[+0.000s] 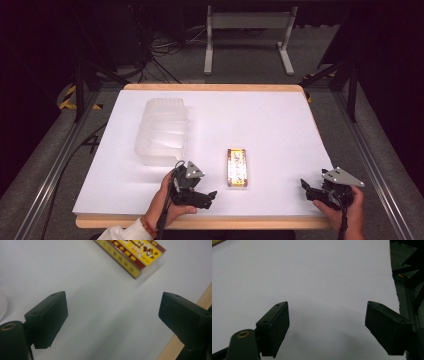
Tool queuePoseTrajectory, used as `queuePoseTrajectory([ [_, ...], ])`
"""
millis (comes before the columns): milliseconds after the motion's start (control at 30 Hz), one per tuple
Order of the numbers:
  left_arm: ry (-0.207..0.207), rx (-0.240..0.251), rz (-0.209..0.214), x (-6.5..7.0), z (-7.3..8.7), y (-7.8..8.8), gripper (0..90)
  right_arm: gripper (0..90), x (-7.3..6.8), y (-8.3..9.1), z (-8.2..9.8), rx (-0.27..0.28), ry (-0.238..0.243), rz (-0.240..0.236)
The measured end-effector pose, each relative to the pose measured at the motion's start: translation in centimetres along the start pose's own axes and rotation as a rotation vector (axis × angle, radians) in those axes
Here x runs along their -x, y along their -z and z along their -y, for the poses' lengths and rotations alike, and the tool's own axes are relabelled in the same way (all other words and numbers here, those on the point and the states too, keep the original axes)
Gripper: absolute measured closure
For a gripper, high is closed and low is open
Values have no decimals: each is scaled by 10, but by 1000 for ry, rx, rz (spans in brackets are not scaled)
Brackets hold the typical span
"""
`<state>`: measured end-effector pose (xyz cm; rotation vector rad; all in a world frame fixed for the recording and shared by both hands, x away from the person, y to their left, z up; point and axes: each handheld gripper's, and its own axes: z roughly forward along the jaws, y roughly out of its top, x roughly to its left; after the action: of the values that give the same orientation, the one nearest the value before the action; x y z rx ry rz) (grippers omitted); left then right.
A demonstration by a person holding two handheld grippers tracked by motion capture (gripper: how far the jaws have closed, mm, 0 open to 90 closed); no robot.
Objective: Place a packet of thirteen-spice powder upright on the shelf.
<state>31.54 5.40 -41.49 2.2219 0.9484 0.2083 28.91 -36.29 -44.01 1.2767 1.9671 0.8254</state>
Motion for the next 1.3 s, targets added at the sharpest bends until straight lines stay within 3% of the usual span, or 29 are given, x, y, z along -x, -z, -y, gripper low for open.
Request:
queuePoseTrajectory([
  [133,36,-24,36,4,-26,-15,94,204,0,-2,1,-9,-4,0],
  [233,56,-38,34,4,-46,-26,87,204,0,-3,2,-16,-1,-1],
  [300,101,-52,46,1,-59,-37,78,203,0,-3,3,-18,0,-1],
  [367,136,-66,35,1,-73,-49,82,203,0,-4,3,-21,-1,-1],
  [500,164,-86,16,-1,-94,-72,82,203,0,-4,3,-23,2,-4],
  [633,218,-113,4,-5,-107,-89,91,196,0,-4,4,-21,0,-5],
  [733,235,-120,-23,-6,-114,-99,94,196,0,-4,4,-22,0,-7],
  [833,302,-125,-55,-10,-121,-109,99,196,0,-3,5,-19,3,-8],
  [967,380,-155,-46,-12,-125,-117,149,194,-1,-4,4,-22,3,-8],
  [1033,387,-166,-51,-10,-126,-120,162,194,-1,-4,4,-22,4,-8],
  [1133,398,-164,-102,-5,-129,-124,189,194,-1,-4,4,-24,4,-9],
  [1300,416,-160,-141,-3,-132,-127,226,194,-1,-4,4,-28,5,-10],
])
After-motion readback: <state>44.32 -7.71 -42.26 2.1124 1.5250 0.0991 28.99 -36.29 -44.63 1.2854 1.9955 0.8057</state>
